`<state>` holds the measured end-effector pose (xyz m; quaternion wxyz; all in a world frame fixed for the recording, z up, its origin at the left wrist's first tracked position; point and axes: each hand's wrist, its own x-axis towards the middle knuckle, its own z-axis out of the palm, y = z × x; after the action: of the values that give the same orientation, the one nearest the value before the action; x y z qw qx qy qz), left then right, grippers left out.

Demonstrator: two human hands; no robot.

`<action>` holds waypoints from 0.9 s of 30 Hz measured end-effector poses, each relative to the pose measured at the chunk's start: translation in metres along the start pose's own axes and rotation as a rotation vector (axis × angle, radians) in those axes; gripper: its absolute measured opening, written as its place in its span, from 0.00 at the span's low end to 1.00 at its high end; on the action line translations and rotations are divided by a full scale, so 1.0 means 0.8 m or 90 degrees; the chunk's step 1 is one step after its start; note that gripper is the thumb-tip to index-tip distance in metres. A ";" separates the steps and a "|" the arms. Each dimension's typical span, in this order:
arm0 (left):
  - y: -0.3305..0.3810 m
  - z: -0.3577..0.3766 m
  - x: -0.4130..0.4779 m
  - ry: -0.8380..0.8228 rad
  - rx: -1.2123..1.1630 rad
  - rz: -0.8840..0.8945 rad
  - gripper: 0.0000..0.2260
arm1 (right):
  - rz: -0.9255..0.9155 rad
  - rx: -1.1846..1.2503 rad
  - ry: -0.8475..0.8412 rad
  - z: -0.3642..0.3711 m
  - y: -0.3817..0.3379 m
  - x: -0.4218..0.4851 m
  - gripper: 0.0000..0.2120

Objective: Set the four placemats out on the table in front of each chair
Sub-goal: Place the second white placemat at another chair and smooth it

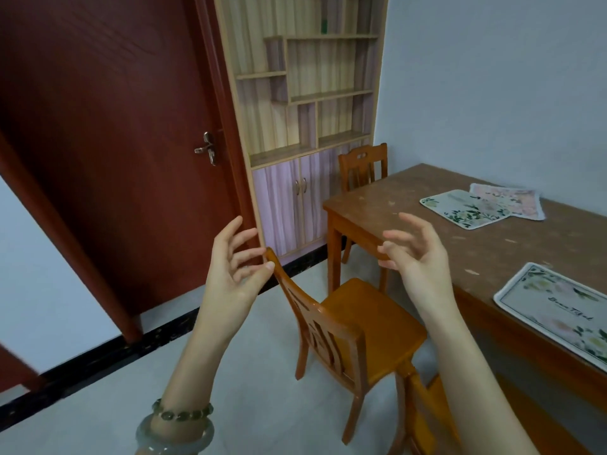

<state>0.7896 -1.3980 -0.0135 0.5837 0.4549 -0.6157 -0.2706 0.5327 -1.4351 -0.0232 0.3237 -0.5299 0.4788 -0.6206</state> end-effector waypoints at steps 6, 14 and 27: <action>-0.062 -0.039 0.137 -0.020 0.013 0.005 0.33 | 0.011 -0.029 0.048 0.083 0.030 0.100 0.24; -0.154 -0.060 0.302 -0.061 0.034 0.022 0.34 | 0.020 -0.090 0.109 0.153 0.058 0.201 0.23; -0.313 -0.119 0.538 -0.267 -0.071 0.028 0.31 | 0.022 -0.153 0.317 0.333 0.115 0.326 0.21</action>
<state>0.9833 -1.8660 -0.0101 0.4731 0.3423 -0.7173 -0.3800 0.7214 -1.7696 -0.0239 0.1412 -0.3878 0.6229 -0.6646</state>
